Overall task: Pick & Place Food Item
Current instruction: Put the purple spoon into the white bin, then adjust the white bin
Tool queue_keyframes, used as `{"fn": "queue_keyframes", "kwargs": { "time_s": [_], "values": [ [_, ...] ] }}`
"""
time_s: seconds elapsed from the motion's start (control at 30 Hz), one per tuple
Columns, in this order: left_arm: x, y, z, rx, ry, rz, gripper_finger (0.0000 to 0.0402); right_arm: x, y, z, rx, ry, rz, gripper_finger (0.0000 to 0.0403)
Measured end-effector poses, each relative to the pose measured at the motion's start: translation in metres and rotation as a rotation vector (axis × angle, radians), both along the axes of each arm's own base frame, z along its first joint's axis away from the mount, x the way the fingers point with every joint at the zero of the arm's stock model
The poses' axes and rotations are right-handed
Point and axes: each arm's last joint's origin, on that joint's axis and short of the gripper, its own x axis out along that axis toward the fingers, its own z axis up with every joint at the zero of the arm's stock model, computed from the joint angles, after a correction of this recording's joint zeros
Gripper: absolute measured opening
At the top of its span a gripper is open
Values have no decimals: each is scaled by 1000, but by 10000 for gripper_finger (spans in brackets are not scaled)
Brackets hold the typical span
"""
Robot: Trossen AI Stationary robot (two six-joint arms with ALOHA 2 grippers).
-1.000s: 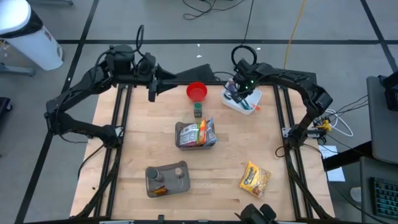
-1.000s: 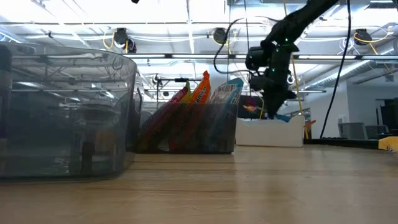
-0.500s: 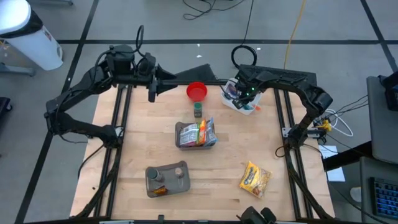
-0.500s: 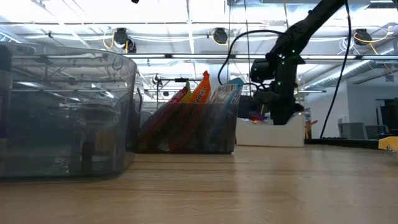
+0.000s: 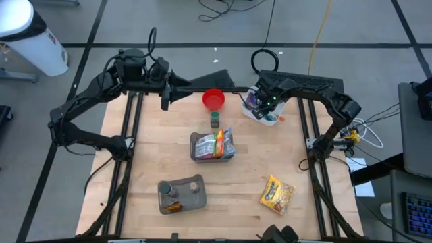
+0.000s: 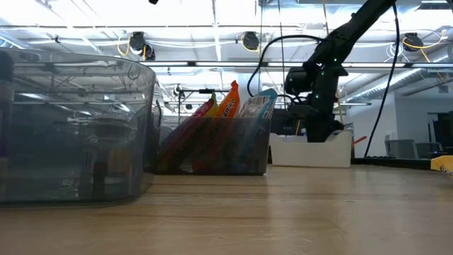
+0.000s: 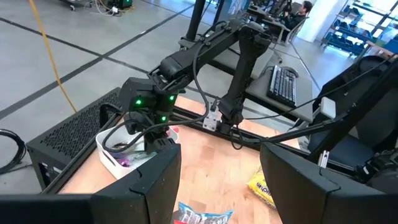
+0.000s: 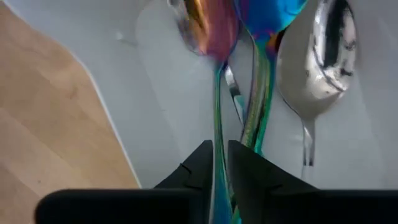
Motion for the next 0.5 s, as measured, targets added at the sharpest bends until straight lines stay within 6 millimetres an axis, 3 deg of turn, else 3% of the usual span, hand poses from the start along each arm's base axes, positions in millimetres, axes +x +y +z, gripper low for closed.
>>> {"fn": "queue_keyframes", "kwargs": {
  "time_s": [0.23, 0.5],
  "values": [
    [0, 0, 0, 0, 0, 0, 230, 0, -1, 12, -21, -42, 8, 109],
    [0, 0, 0, 7, 0, -1, 230, -11, 1, 68, -220, -111, 18, 143]
  ]
}}
